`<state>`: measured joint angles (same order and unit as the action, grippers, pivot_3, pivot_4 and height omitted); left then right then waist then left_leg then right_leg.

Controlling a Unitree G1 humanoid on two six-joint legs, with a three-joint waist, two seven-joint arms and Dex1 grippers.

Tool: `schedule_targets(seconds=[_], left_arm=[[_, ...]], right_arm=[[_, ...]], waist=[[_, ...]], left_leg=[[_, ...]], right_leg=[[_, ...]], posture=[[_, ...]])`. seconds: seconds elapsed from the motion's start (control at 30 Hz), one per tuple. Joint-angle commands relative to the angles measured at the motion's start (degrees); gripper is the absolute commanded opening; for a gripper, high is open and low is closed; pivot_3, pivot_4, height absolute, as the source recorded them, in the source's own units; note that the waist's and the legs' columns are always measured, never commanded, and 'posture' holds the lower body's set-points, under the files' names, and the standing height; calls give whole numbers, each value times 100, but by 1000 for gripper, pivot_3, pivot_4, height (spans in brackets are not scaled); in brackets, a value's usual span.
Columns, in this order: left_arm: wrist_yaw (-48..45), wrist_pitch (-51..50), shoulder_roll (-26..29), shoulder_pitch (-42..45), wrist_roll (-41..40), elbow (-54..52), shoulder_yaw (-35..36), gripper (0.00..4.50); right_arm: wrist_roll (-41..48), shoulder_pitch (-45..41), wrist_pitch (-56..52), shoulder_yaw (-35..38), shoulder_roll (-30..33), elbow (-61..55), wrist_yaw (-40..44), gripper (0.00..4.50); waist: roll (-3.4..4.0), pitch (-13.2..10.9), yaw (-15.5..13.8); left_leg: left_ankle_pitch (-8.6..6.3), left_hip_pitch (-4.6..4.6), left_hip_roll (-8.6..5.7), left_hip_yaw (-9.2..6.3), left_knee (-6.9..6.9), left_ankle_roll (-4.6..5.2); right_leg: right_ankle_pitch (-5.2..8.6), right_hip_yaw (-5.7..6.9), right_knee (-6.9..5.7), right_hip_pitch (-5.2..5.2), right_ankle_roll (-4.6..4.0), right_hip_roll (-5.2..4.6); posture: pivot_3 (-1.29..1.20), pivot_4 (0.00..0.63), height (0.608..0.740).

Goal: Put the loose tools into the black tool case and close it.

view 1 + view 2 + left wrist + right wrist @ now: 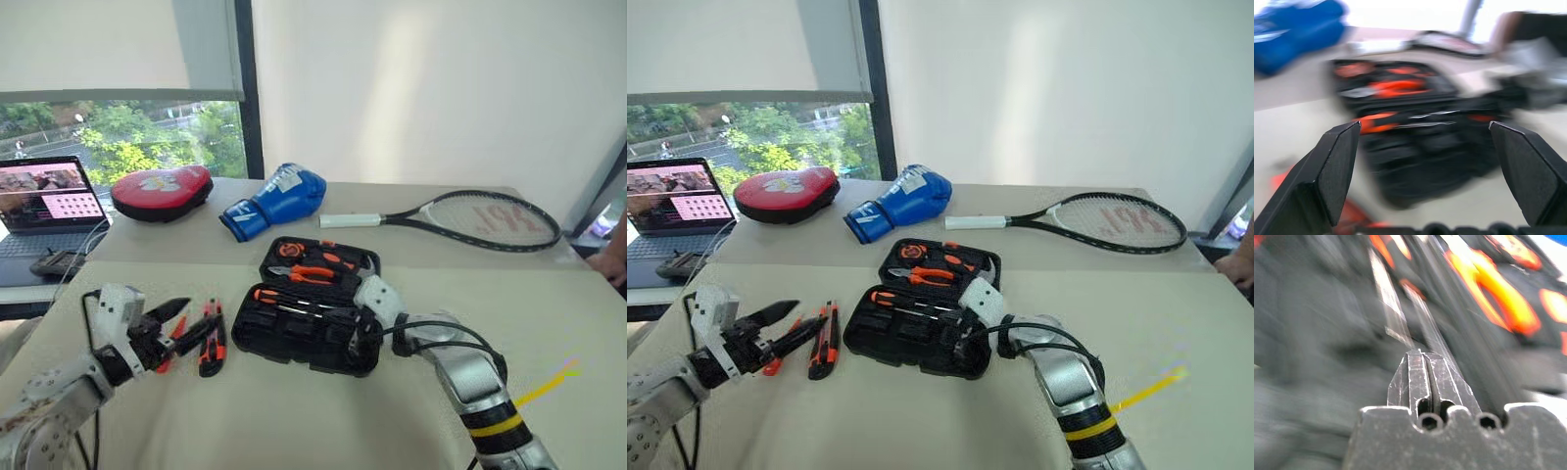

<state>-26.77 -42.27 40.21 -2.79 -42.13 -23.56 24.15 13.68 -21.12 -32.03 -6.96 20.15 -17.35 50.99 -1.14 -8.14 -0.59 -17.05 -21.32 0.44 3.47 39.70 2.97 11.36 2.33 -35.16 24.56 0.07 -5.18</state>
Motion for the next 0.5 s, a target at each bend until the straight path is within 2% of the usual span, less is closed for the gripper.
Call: schedule_targets(seconds=[0.03, 0.2, 0.33, 0.47, 0.5], left_arm=[[664, -647, 85, 412, 136, 253, 33, 4500], [931, -1543, 333, 585, 354, 557, -222, 4500], [982, -1772, 412, 422, 675, 802, -430, 4500], [800, -1760, 471, 102, 896, 901, -574, 4500], [749, -1737, 484, 55, 925, 907, -592, 4255]], right_arm=[[1124, 104, -397, 765, 258, -1115, 158, 1516], [1706, 361, -680, 1049, 646, -1644, 26, 3263], [1714, 581, -699, 1150, 1003, -1919, -189, 4469], [1853, 685, -828, 1293, 1151, -2092, -539, 4469], [1800, 737, -802, 1274, 1237, -2105, -561, 4498]], waist=[[8, -6, -3], [1, -15, 31], [-2, -24, 32], [1, -23, 46], [5, -22, 65]], left_leg=[[0, -4, 2, 0, -4, -1], [-7, -7, 3, 10, -4, 6], [-7, -7, -3, 15, -2, 7], [-7, 0, 4, 16, -4, 4], [-7, 1, 5, 16, -5, 3]], right_leg=[[0, 4, 2, 5, 0, 4], [2, 13, 14, 4, 2, 7], [2, 15, 11, 7, 3, 1], [3, 1, 7, 7, 1, -5], [3, -1, 6, 8, 1, -5]], posture=[[0, 150, 740], [0, 150, 740], [0, 150, 740], [0, 150, 740], [0, 150, 740]])
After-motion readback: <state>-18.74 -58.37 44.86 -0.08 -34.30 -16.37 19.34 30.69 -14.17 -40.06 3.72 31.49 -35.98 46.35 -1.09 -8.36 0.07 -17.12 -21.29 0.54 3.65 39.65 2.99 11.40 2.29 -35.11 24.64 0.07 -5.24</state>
